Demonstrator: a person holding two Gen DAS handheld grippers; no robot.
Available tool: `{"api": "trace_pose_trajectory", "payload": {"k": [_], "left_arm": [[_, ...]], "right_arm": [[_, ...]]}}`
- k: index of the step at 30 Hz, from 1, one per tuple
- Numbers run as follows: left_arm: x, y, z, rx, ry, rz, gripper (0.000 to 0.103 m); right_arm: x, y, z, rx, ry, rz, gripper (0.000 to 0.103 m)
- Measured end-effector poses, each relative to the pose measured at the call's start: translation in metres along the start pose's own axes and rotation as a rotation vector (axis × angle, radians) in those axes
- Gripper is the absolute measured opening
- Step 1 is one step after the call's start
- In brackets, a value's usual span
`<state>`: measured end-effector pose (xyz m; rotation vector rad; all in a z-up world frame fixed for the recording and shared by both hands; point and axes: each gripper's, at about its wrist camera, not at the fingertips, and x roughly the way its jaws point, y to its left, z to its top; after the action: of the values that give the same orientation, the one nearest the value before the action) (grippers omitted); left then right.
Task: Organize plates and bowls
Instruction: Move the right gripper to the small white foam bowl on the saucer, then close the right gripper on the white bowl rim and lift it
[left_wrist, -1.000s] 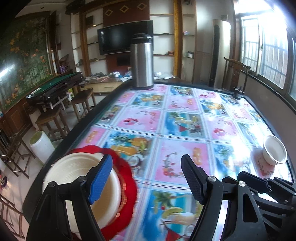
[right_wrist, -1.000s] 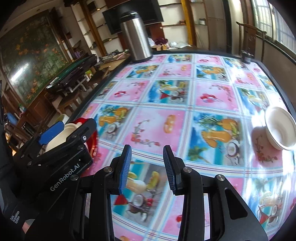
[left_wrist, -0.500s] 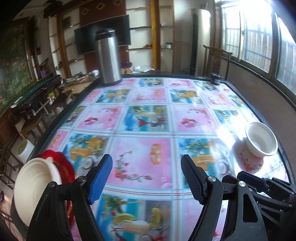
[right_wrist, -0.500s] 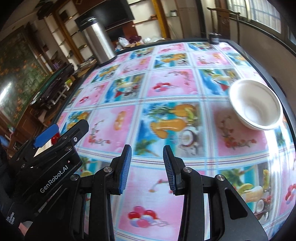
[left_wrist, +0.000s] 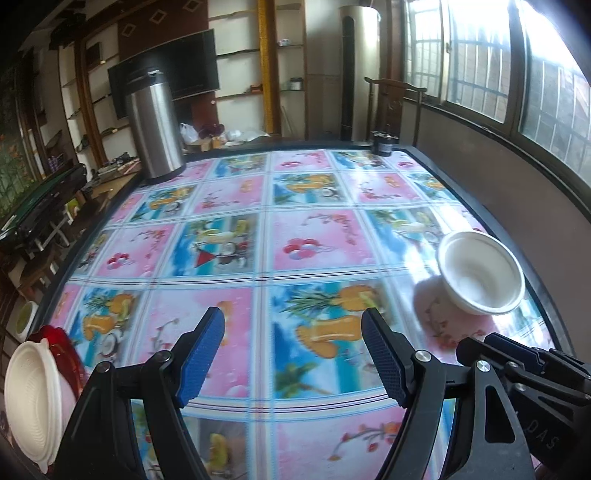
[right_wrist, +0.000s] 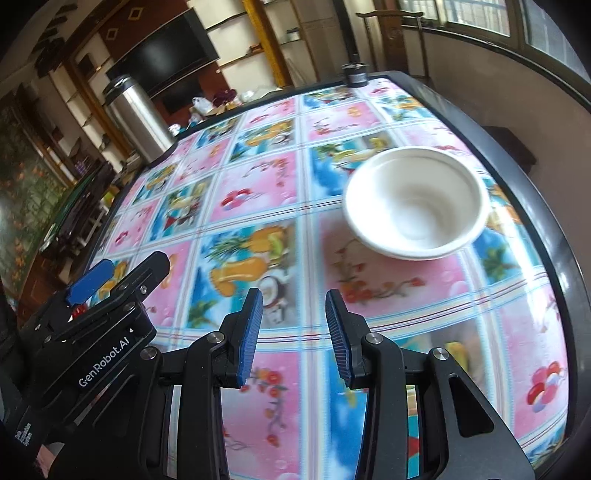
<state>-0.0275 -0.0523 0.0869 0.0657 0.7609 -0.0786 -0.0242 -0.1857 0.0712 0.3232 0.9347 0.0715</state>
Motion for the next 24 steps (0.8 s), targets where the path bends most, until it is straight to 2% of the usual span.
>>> {"api": "trace_pose_trajectory", "payload": {"k": [6,12,15,17,24], "left_arm": [[0.01,-0.023,0.009,0.013,0.017,-0.038,0.077],[0.023,-0.049,0.027,0.017,0.058,-0.111,0.077],[0.04,-0.063,0.037,0.008,0.105,-0.147,0.077],[0.051,-0.072,0.041,0.001,0.14,-0.174,0.077],[0.085,-0.097,0.043,-0.001,0.226,-0.188,0.077]], "right_arm": [[-0.011,-0.027,0.007,0.036,-0.025,-0.028,0.035],[-0.024,-0.076,0.023,0.13,-0.067,-0.087,0.035],[-0.023,-0.097,0.031,0.178,-0.075,-0.103,0.046],[-0.019,-0.108,0.035,0.202,-0.066,-0.1,0.046],[0.005,-0.135,0.051,0.276,-0.03,-0.051,0.046]]}}
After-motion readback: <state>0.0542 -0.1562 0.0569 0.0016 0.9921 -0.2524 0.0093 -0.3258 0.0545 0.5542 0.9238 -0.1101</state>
